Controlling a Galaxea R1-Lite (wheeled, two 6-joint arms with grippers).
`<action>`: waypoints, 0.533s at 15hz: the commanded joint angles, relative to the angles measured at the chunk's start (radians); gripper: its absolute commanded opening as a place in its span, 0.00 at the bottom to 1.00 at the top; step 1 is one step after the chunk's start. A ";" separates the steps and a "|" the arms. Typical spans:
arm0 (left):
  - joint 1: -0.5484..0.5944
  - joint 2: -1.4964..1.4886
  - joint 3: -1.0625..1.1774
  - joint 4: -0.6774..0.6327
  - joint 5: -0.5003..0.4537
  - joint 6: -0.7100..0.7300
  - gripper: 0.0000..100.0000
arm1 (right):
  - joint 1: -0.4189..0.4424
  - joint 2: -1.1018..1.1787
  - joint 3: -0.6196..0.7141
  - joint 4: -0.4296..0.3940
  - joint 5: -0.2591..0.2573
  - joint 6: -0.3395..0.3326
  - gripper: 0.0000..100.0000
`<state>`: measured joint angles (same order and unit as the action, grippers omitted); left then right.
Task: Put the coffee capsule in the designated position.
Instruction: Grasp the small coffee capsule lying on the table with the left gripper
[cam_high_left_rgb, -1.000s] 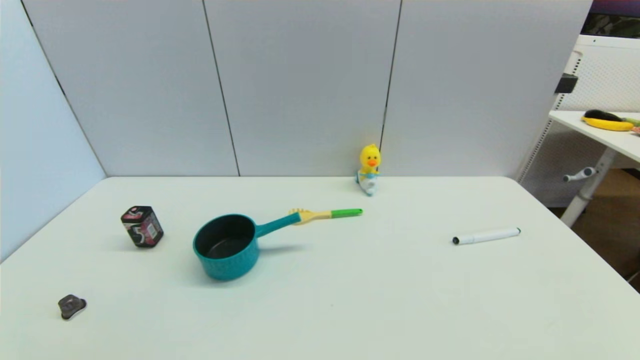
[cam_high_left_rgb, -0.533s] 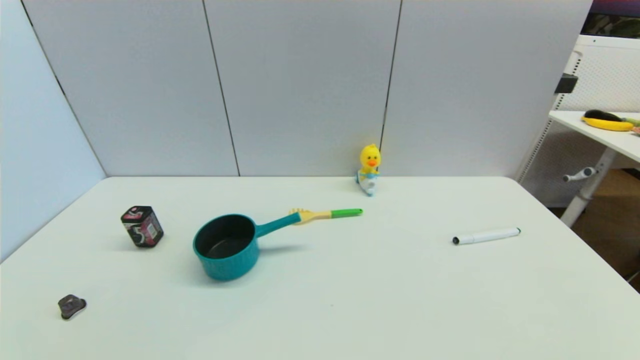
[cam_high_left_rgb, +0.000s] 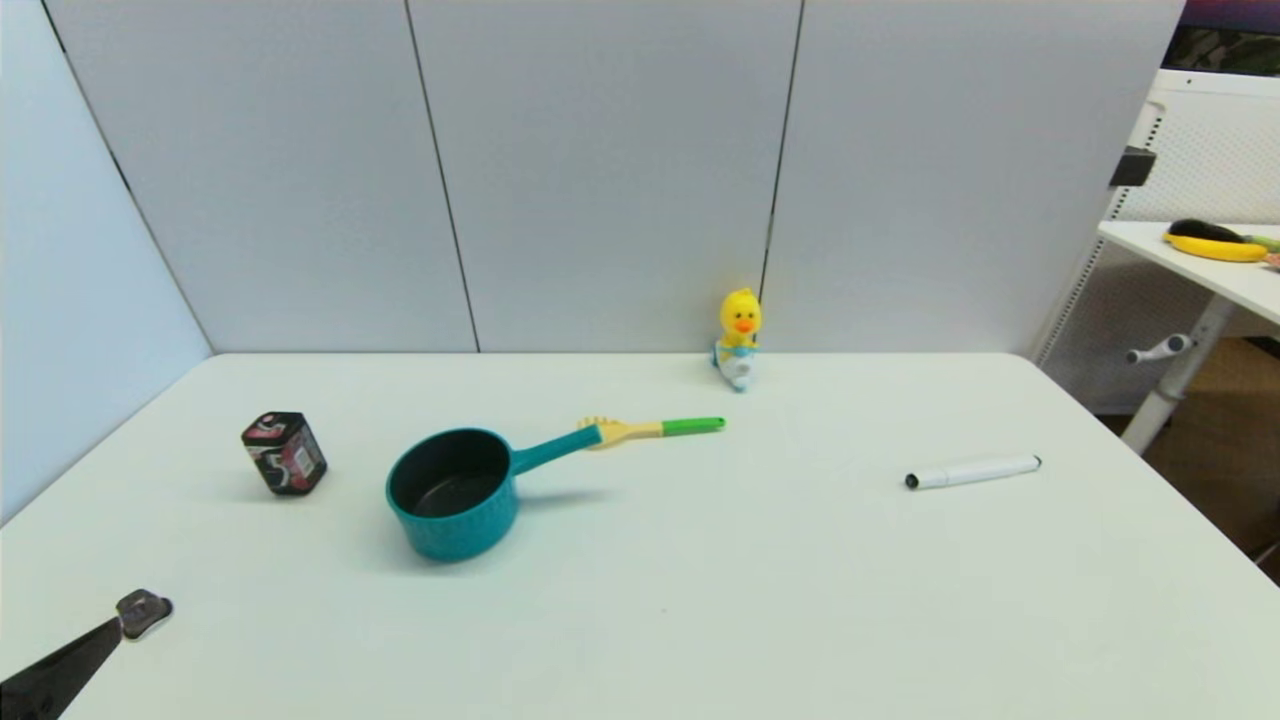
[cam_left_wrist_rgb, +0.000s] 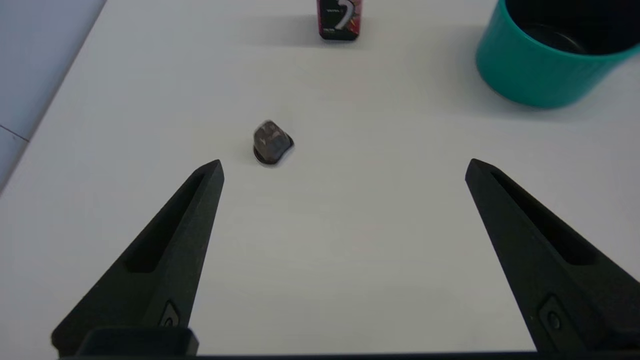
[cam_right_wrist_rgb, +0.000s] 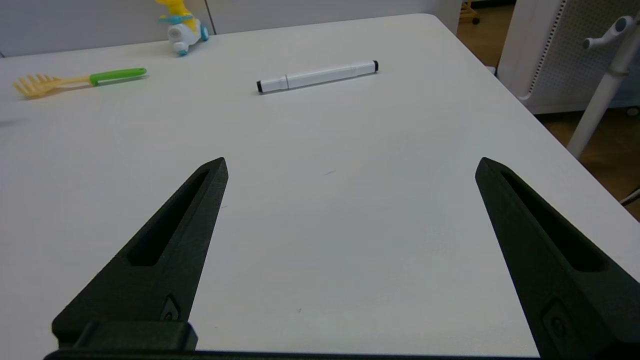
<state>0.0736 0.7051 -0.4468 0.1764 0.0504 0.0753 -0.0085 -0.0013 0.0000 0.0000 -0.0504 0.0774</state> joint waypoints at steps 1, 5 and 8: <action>0.044 0.370 -0.135 -0.032 -0.001 0.021 1.00 | 0.001 0.001 0.000 0.000 0.000 0.001 1.00; 0.048 0.498 -0.167 -0.031 -0.003 -0.005 1.00 | 0.001 0.001 0.002 0.000 0.000 0.001 1.00; 0.046 0.553 -0.159 -0.058 -0.003 -0.011 1.00 | -0.001 0.001 0.000 0.000 0.000 0.001 1.00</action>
<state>0.1202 1.1838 -0.6089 0.1379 0.0462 0.0653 -0.0085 -0.0013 0.0000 0.0000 -0.0500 0.0774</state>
